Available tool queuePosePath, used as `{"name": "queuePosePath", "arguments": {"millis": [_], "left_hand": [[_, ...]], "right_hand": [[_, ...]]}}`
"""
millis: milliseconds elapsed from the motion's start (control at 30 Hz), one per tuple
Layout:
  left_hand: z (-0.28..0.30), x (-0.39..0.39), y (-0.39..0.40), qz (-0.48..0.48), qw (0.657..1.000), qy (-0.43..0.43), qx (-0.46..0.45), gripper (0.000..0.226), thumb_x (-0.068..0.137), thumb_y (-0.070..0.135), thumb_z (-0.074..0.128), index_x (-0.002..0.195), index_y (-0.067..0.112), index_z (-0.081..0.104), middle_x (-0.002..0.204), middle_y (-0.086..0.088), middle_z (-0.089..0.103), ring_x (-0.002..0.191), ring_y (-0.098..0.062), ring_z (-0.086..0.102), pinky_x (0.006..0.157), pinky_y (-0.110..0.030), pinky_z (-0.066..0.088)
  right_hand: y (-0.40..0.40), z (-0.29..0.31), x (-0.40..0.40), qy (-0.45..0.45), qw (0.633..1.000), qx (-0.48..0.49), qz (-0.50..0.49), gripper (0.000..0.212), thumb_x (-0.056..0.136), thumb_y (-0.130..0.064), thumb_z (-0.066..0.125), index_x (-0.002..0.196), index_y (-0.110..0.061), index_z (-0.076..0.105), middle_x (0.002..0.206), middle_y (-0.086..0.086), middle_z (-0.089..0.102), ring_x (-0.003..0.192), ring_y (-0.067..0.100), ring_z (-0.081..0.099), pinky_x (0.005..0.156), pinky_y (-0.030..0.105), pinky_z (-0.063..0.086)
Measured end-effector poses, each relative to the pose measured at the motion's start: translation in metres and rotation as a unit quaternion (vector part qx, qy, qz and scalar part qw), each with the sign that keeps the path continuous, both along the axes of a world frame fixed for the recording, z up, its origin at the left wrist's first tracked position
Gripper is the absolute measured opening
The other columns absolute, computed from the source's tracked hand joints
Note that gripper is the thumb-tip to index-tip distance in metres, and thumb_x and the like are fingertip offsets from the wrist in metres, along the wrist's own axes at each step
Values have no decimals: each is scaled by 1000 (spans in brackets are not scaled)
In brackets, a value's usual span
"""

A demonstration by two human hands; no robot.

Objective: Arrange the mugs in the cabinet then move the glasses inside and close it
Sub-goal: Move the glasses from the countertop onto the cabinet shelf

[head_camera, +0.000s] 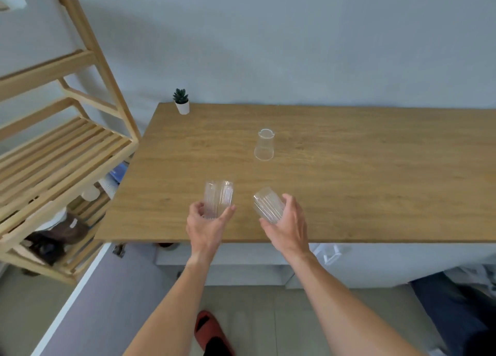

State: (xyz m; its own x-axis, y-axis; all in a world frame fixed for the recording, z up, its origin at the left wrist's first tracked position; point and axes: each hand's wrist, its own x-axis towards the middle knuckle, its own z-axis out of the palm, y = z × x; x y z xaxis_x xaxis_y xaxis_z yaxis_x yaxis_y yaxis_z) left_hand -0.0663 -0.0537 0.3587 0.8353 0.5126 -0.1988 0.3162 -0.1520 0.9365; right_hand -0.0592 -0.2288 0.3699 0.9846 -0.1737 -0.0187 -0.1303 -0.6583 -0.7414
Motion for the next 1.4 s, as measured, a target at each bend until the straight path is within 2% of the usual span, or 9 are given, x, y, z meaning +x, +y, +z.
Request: {"name": "queuePosePath", "arguments": {"millis": [67,167,300,533,733,867,1033,1167,1400], "left_hand": [[-1,-30,-9,5,1000,-3,5,67,65,43,86,115,17,50,112,1,56,106,-20,53,91,-33,45],[-9,-69,-20,1,1000,-3,9,60,67,39,83,111,20,46,109,2,55,106,-21,52,91,-35,44],[-27,-103,-23,-3,1000,9,28,56,60,44,75,105,24,47,104,8,57,102,-18,54,92,-39,45],[-69,-123,-12,-4,998,36,49,50,68,29,82,105,20,51,100,6,60,95,-14,58,69,-14,39],[-143,-112,12,10,993,62,97,56,61,40,84,104,24,53,103,4,60,96,-15,57,85,-34,50],[-198,-89,28,9,991,82,105,65,64,36,85,118,20,53,112,1,59,97,-15,56,83,-29,46],[-277,-40,51,37,994,79,70,70,63,30,86,125,21,53,113,2,59,99,-19,59,86,-29,48],[-337,2,74,62,995,62,50,73,58,27,88,123,24,56,114,3,62,105,-17,62,91,-26,51],[-374,53,96,41,993,50,102,73,63,33,86,127,20,55,118,2,62,109,-17,59,96,-27,49]], "right_hand": [[-5,-4,-26,15,1000,-1,9,75,73,-29,74,139,-15,42,130,2,52,122,24,50,95,30,39],[-11,-10,-63,20,1000,1,11,60,67,-33,74,122,-22,52,111,-7,55,105,18,54,84,29,42],[-13,-24,-96,-3,1000,-5,26,58,66,-34,79,117,-22,55,104,-11,56,104,14,51,95,32,40],[-9,-70,-113,38,999,16,19,61,69,-32,79,122,-23,51,107,-11,50,100,12,43,98,32,36],[7,-144,-103,53,997,52,-19,57,63,-27,82,112,-16,54,106,-3,52,98,18,52,90,37,46],[25,-203,-83,58,997,47,-20,56,61,-26,83,110,-16,56,102,-5,54,100,21,54,93,44,46],[53,-290,-37,57,994,89,-32,66,64,-18,85,124,-10,58,117,5,59,108,22,55,94,29,45],[82,-346,10,38,994,99,-32,66,62,-15,87,122,-8,61,114,7,59,98,14,53,82,11,35],[121,-382,71,-16,995,94,-35,57,62,-17,86,113,-7,62,109,7,61,94,13,51,75,6,30]]}}
